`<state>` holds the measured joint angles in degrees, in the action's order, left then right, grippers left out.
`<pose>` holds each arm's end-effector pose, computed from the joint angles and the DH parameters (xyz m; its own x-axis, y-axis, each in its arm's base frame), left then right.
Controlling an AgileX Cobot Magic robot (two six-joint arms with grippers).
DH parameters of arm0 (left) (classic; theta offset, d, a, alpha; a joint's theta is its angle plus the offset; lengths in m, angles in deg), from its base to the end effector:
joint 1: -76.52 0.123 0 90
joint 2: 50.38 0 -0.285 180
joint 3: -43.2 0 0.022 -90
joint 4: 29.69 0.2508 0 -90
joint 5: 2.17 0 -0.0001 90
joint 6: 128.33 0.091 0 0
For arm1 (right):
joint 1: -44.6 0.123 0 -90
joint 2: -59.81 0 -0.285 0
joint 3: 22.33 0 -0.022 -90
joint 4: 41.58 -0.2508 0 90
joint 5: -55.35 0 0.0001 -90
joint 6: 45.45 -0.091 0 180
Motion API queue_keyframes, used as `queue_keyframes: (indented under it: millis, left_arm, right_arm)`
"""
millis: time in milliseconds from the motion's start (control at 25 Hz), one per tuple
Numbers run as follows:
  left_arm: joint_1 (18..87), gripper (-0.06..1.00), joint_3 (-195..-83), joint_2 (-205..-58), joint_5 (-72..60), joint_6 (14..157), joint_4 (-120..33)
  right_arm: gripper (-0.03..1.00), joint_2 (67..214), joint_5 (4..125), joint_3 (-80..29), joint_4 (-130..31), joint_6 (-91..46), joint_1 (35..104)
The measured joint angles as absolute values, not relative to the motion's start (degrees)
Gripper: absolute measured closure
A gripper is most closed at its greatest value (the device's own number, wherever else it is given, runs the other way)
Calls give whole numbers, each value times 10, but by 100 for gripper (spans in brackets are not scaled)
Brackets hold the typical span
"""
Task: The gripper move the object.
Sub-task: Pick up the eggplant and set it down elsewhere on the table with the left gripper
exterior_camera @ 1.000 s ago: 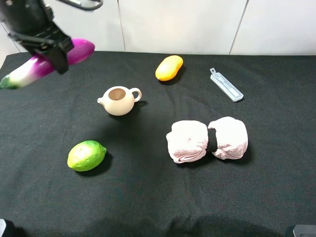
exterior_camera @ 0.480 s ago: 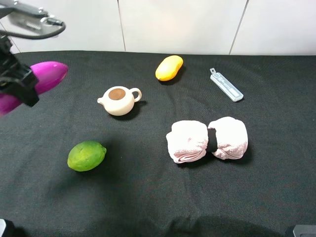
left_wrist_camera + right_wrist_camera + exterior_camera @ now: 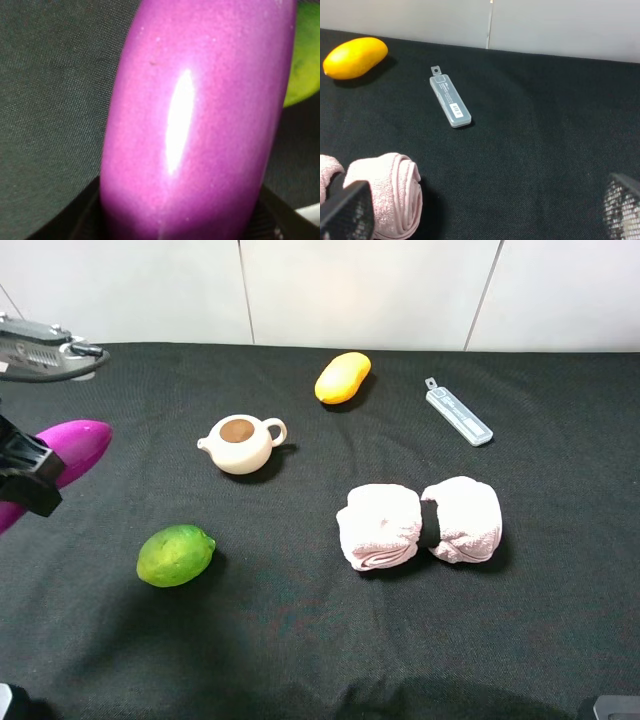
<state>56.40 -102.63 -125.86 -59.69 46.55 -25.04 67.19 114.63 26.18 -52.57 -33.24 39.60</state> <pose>0.1827 -0.0603 0.2468 -0.9293 0.2919 -0.2263 0.2867 0.9564 0.0564 -0.0045 0.0154 0.2809 -0.4065 -0.0773 -0.9104 -0.1094 0.9934 -0.0355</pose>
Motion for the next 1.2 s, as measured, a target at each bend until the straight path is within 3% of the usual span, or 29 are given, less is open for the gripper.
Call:
queue_keyframes:
  millis: [480, 1200]
  left_arm:
    - [564, 38, -973, -1260, -507, 428, -236]
    - [564, 38, -967, -1396, -418, 407, -230]
  right_arm:
    - [27, 672, 1146, 262, -526, -332, 396]
    - [27, 672, 1146, 262, -526, -332, 396]
